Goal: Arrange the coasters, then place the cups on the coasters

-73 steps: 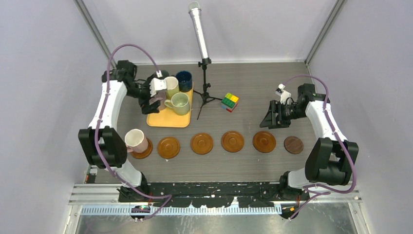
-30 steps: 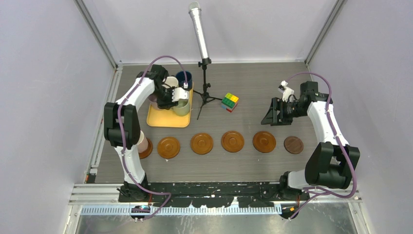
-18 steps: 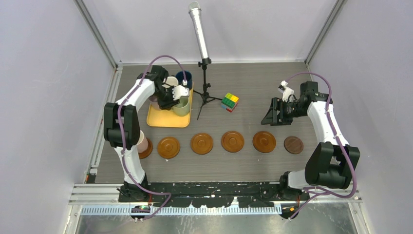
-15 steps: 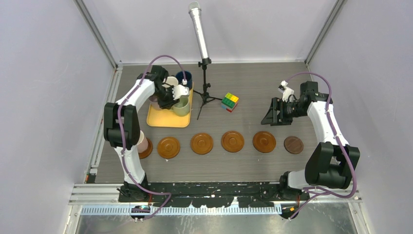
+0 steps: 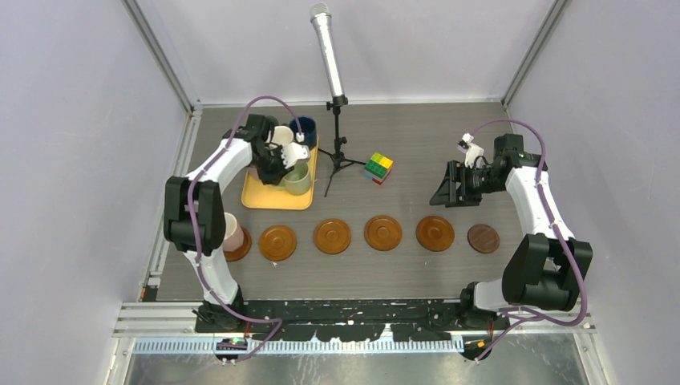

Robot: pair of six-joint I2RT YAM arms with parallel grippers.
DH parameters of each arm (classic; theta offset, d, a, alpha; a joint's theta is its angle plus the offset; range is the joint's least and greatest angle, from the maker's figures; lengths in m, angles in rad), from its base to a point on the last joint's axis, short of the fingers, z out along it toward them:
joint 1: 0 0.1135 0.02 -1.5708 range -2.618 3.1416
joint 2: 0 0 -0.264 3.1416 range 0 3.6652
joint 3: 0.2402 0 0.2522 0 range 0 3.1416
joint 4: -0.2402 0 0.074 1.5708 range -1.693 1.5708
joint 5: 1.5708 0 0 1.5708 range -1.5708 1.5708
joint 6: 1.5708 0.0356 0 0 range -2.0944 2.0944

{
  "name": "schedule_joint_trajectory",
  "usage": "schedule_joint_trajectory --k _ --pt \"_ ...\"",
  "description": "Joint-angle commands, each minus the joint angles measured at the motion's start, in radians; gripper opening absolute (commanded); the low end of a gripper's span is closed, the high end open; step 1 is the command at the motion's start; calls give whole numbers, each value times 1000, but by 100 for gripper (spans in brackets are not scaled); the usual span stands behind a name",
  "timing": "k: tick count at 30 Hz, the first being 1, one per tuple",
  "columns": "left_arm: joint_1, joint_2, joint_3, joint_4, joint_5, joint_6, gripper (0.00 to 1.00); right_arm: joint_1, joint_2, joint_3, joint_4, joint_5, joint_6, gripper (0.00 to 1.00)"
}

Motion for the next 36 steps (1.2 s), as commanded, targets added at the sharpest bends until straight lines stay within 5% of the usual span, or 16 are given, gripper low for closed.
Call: schedule_joint_trajectory --k 1,22,36 --pt "4 -136 -58 6 29 -85 0 -6 -30 0 17 -20 -2 67" --pt "86 -545 -307 -166 126 -63 0 -6 -33 -2 15 -22 -5 67" --pt "84 -658 -429 -245 113 -17 0 -5 -35 -7 15 -20 -5 67"
